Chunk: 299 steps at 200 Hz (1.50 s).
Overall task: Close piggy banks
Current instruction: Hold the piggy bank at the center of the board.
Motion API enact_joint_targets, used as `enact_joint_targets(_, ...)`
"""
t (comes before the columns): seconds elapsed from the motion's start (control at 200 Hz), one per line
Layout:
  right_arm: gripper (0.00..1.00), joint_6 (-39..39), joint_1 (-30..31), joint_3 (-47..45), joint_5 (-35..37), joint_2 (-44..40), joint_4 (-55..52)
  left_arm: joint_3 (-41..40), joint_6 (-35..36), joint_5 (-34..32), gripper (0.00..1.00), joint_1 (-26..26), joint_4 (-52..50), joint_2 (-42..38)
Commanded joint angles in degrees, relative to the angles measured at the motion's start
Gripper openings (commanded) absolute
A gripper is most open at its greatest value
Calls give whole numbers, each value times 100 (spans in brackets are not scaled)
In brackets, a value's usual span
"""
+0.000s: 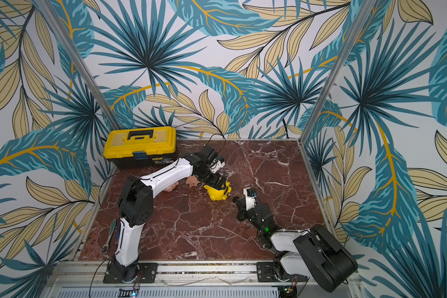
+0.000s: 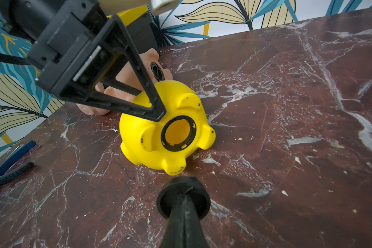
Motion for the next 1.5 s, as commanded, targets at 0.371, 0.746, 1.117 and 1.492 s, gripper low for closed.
enact_joint_targets(0.371,0,588,-134,191,-896,643,679,-339,-189,153,100,-21,-205,73)
enact_joint_targets(0.746,0,920,-378,157,-1679,1373,1530,-1450,-677,520,96,26,337,-495)
enact_joint_targets(1.117,0,554,-536,389,-2652,1810,1838,-2239,-358,1085,95,218,794,-873)
enact_joint_targets(1.492,0,-189,-538,848,-2782,1588,537,-2446,-22,1266,95,282,794,-941)
